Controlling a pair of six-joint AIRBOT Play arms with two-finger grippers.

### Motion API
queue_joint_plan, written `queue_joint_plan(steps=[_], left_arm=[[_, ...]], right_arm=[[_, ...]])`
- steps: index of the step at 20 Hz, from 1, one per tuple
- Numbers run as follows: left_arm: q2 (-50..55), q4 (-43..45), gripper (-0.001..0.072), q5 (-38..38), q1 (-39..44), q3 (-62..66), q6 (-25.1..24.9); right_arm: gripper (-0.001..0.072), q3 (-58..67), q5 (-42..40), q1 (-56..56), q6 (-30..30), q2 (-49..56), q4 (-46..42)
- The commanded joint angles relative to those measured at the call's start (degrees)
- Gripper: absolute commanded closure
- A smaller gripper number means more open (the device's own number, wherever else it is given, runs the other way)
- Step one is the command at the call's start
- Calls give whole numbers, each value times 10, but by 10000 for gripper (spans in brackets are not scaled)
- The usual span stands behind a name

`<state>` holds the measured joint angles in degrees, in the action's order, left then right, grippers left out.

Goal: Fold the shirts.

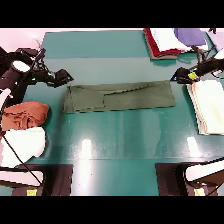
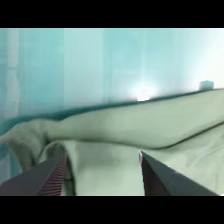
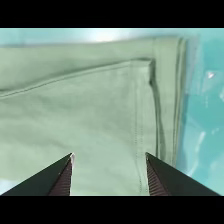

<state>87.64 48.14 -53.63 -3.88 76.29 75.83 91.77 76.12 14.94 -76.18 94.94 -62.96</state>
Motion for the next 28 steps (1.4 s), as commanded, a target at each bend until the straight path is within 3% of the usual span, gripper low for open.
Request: queue_joint_plan(steps=[1, 2, 3, 7, 12, 14, 16, 17, 23, 28], left_arm=[[4, -7, 434, -42, 2, 32, 11], [4, -10, 656, -50, 3, 33, 5], [4, -10, 681, -52, 6, 33, 2], [5, -10, 682, -38, 52, 33, 4], [16, -4, 682, 31, 148, 33, 27], [30, -3, 683, 51, 177, 33, 52], [53, -5, 682, 70, 205, 36, 57], [68, -6, 683, 78, 219, 44, 62], [188, -6, 682, 83, 291, 152, 76], [258, -9, 682, 83, 327, 214, 93]], right_arm=[[140, -3, 30, 48, 28, 11, 31], [123, -20, 32, 65, 31, 11, 35], [123, -41, 31, 82, 34, 11, 36], [133, -105, 31, 129, 58, 49, 94], [141, -110, 4, 90, 67, 110, 156], [313, -110, -24, 66, 85, 115, 181], [631, -94, -29, 46, 105, 111, 184], [694, -78, -20, 40, 115, 104, 184], [695, 61, 60, -7, 96, 19, 185], [695, 130, 64, -72, 55, -37, 185]])
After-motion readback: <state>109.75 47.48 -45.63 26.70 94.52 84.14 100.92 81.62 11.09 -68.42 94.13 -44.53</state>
